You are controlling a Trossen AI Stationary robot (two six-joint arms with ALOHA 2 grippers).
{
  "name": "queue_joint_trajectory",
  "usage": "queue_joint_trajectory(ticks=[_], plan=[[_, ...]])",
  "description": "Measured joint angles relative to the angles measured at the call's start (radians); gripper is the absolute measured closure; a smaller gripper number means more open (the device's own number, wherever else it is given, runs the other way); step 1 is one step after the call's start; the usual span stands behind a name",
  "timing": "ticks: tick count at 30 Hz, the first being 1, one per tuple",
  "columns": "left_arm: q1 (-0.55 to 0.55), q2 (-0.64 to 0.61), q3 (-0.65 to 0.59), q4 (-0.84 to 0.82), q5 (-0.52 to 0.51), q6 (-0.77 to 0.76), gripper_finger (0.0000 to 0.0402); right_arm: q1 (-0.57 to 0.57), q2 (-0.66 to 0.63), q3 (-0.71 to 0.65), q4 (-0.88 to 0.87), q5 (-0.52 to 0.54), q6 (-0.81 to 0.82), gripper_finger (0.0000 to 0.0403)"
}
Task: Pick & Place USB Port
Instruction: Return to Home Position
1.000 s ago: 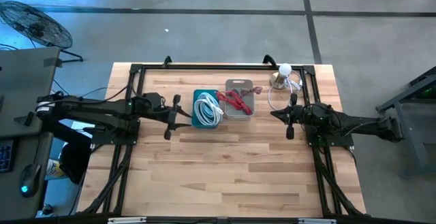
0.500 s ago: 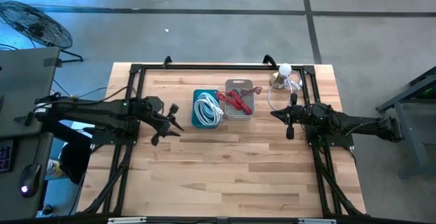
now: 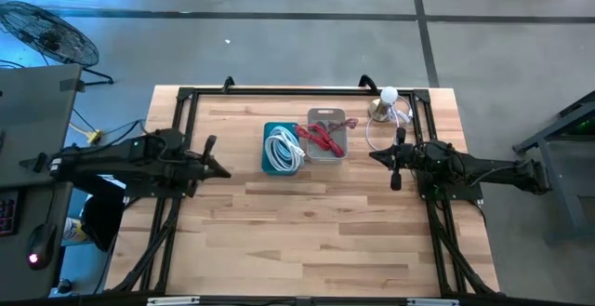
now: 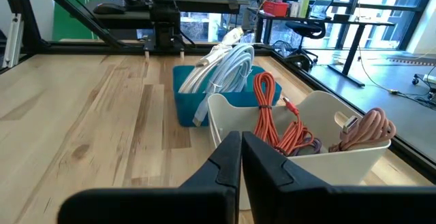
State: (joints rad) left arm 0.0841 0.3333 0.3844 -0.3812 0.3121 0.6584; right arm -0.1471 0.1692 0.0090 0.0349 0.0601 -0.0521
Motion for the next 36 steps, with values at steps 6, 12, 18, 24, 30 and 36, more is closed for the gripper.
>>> queue_joint_trajectory(ticks=[6, 12, 18, 24, 30, 36], plan=[[0.0, -0.102, -0.1, 0.086, -0.008, 0.0, 0.04, 0.0, 0.0, 0.0, 0.0, 0.0, 0.0, 0.0394], [0.0, -0.157, -0.178, 0.159, 0.001, 0.0, 0.0401, 0.0, 0.0, 0.0, 0.0, 0.0, 0.0, 0.04], [0.0, -0.191, -0.223, 0.213, 0.015, 0.02, 0.0401, 0.0, 0.0, 0.0, 0.0, 0.0, 0.0, 0.0398], [0.0, -0.195, -0.243, 0.241, 0.016, 0.019, 0.0401, 0.0, 0.0, 0.0, 0.0, 0.0, 0.0, 0.0401], [0.0, -0.195, -0.309, 0.352, 0.058, 0.026, 0.0401, 0.0, 0.0, 0.0, 0.0, 0.0, 0.0, 0.0401], [0.0, -0.195, -0.362, 0.432, 0.046, 0.026, 0.0401, 0.0, 0.0, 0.0, 0.0, 0.0, 0.0, 0.0399]])
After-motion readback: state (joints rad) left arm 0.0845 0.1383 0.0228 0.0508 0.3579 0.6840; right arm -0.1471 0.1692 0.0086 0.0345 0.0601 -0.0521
